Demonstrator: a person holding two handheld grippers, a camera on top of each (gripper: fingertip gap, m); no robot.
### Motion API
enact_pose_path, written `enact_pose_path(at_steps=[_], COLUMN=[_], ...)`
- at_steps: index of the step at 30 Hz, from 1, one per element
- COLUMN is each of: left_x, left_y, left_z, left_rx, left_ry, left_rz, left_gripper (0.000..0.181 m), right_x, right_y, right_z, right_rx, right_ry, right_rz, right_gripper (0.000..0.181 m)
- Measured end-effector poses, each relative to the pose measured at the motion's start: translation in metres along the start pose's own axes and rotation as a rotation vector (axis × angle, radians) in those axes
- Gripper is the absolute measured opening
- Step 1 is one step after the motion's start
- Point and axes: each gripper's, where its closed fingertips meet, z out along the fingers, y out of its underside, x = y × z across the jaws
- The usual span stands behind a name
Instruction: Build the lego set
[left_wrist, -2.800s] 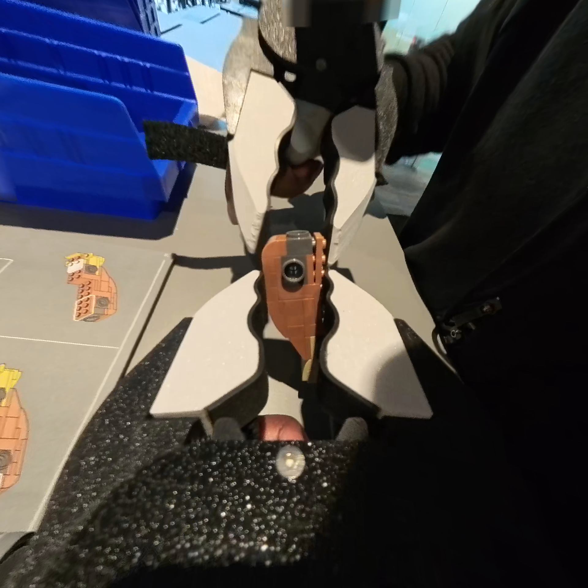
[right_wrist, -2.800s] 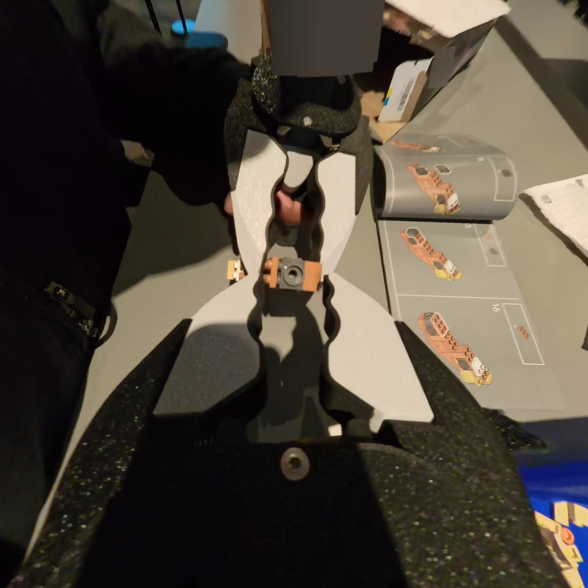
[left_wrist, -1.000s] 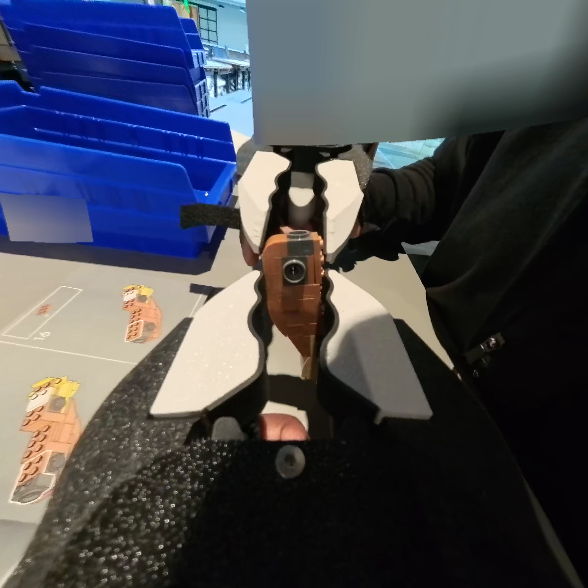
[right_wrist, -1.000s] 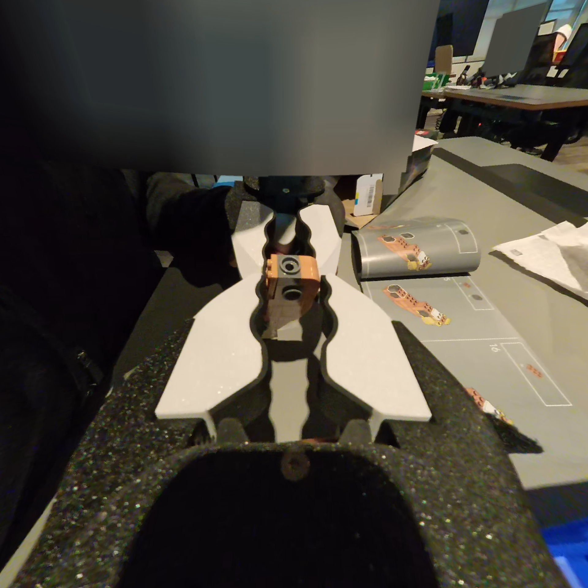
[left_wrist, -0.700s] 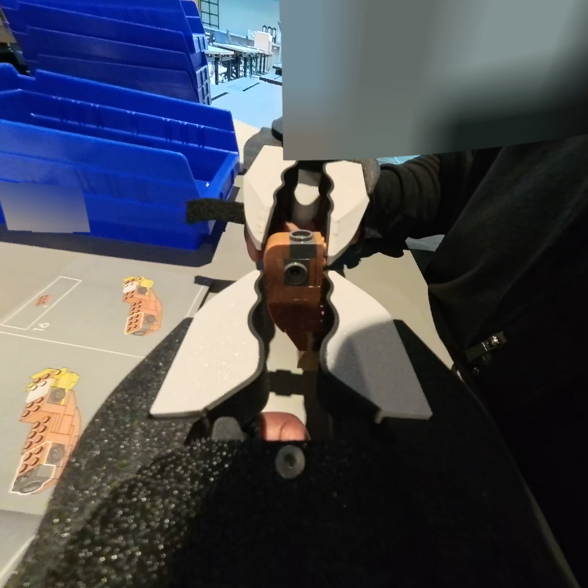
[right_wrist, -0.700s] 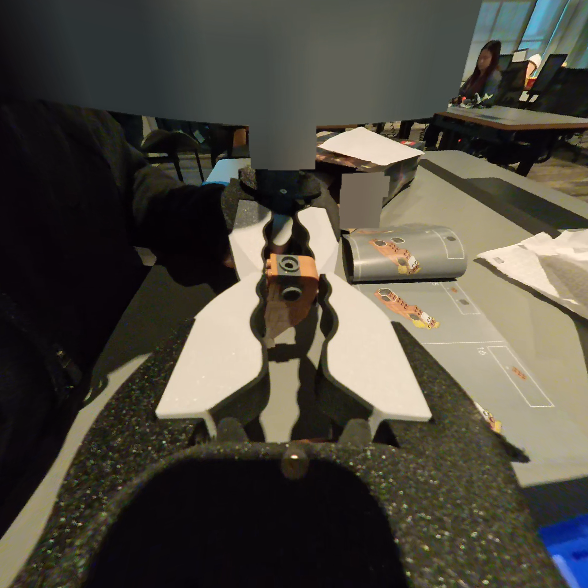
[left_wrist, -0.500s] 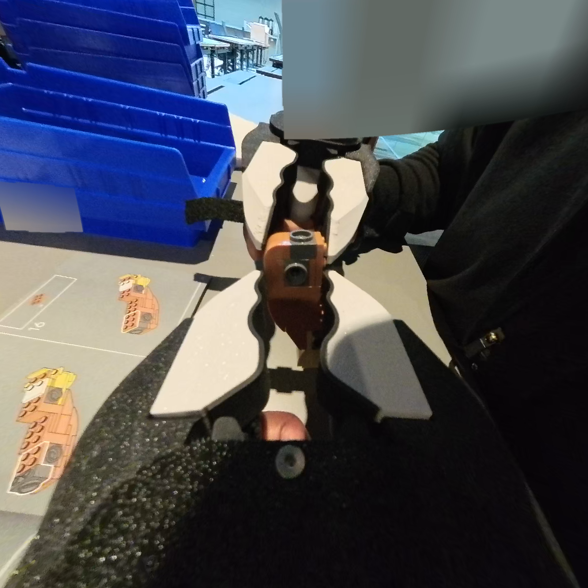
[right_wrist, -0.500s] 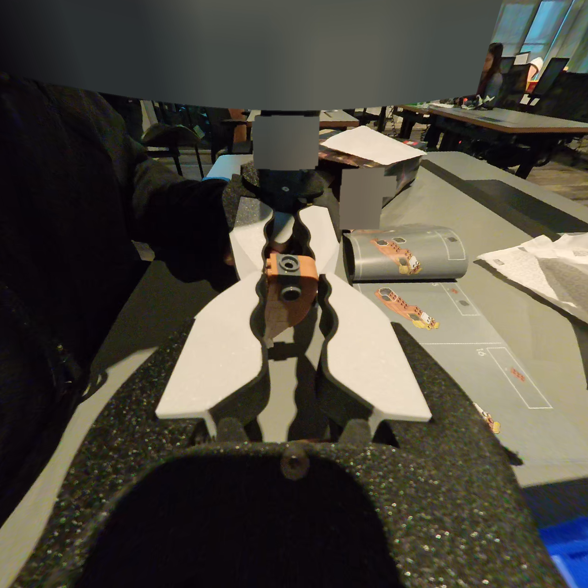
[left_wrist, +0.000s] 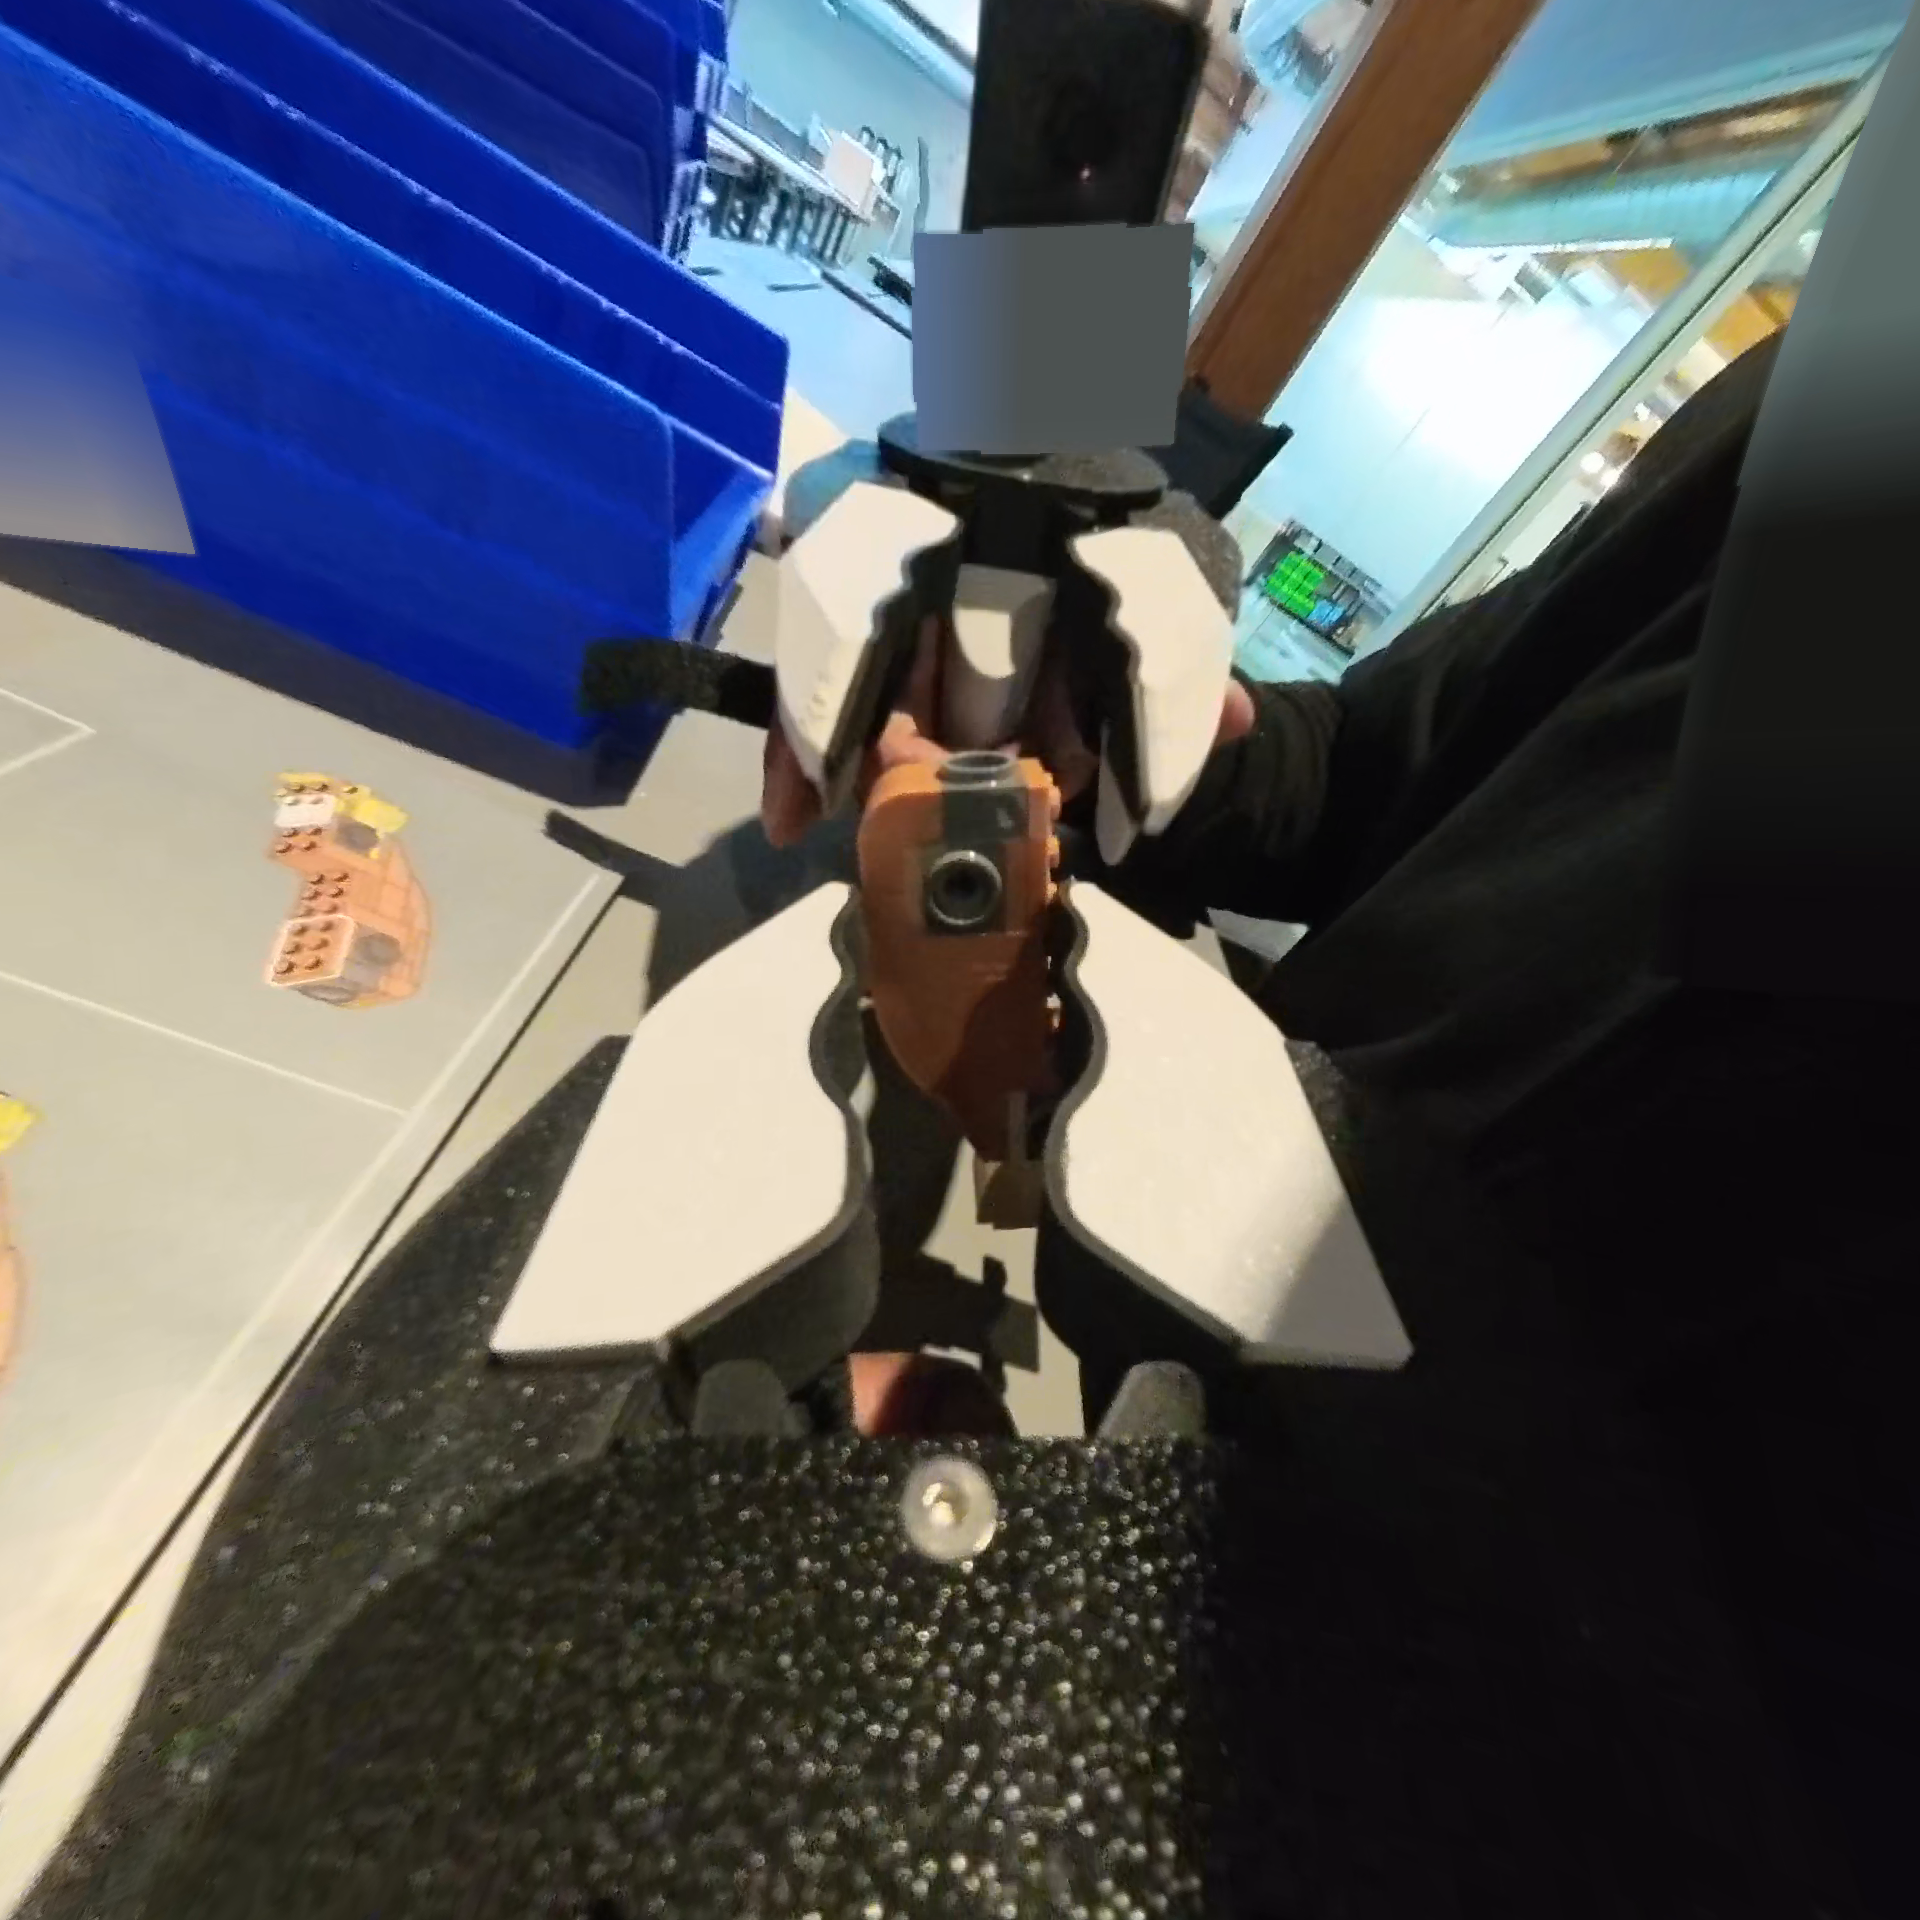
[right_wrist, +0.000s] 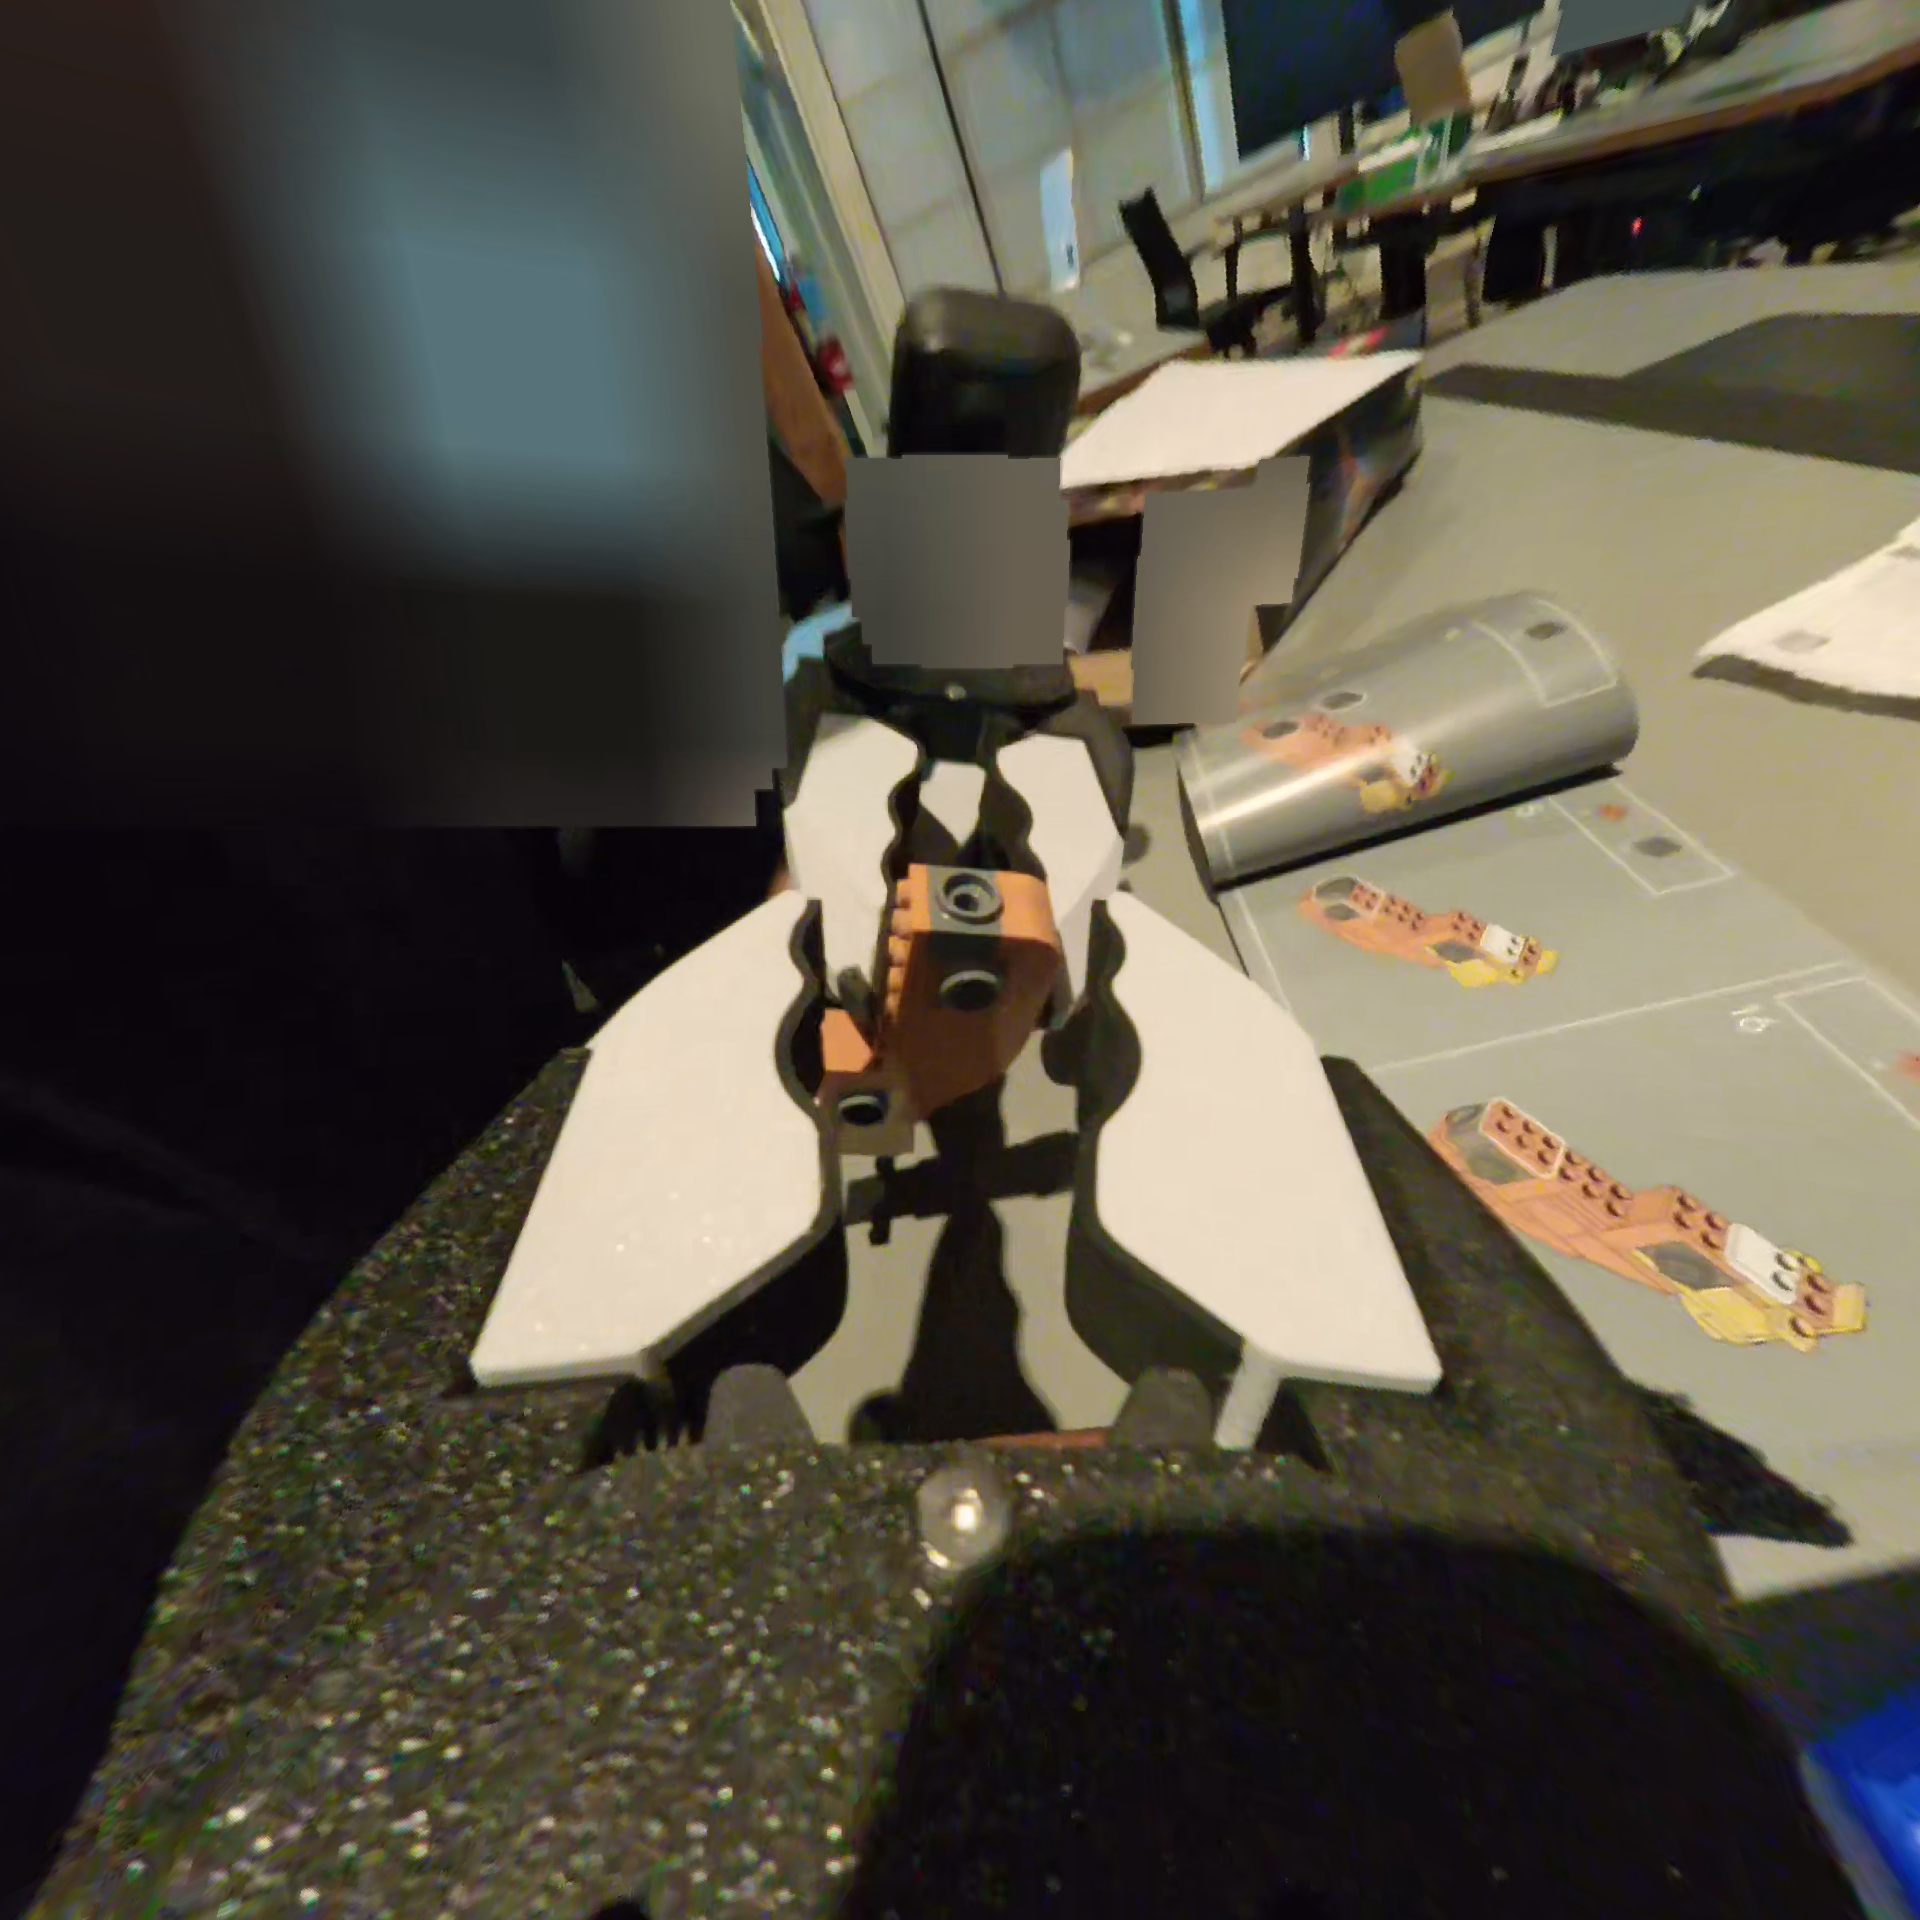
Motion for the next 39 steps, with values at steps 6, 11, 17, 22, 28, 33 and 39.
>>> enact_pose_path(at_steps=[6,11,17,22,28,33,39], left_x=[0.004,0.005,0.005,0.014,0.017,0.022,0.023], left_y=[0.003,-0.001,-0.013,-0.019,-0.017,-0.016,-0.012], left_z=[0.004,0.004,0.000,0.002,0.004,0.005,0.006], left_rx=[-0.022,0.004,0.053,0.060,0.054,0.065,0.040], left_ry=[-0.004,0.005,-0.055,-0.110,-0.092,-0.057,-0.038], left_rz=[0.040,0.035,0.130,0.297,0.289,0.272,0.229], left_gripper=[0.033,0.033,0.039,0.034,0.034,0.033,0.033], right_x=[-0.002,-0.002,-0.009,-0.016,-0.020,-0.025,-0.025], right_y=[0.006,0.001,-0.015,-0.021,-0.018,-0.019,-0.016], right_z=[0.006,0.004,-0.009,-0.012,-0.007,-0.008,-0.007], right_rx=[-0.035,0.027,0.220,0.303,0.300,0.314,0.303], right_ry=[0.030,0.049,0.093,0.061,0.049,0.033,0.033], right_rz=[-0.073,-0.143,-0.331,-0.358,-0.384,-0.400,-0.413], right_gripper=[0.032,0.031,0.031,0.031,0.031,0.031,0.031])
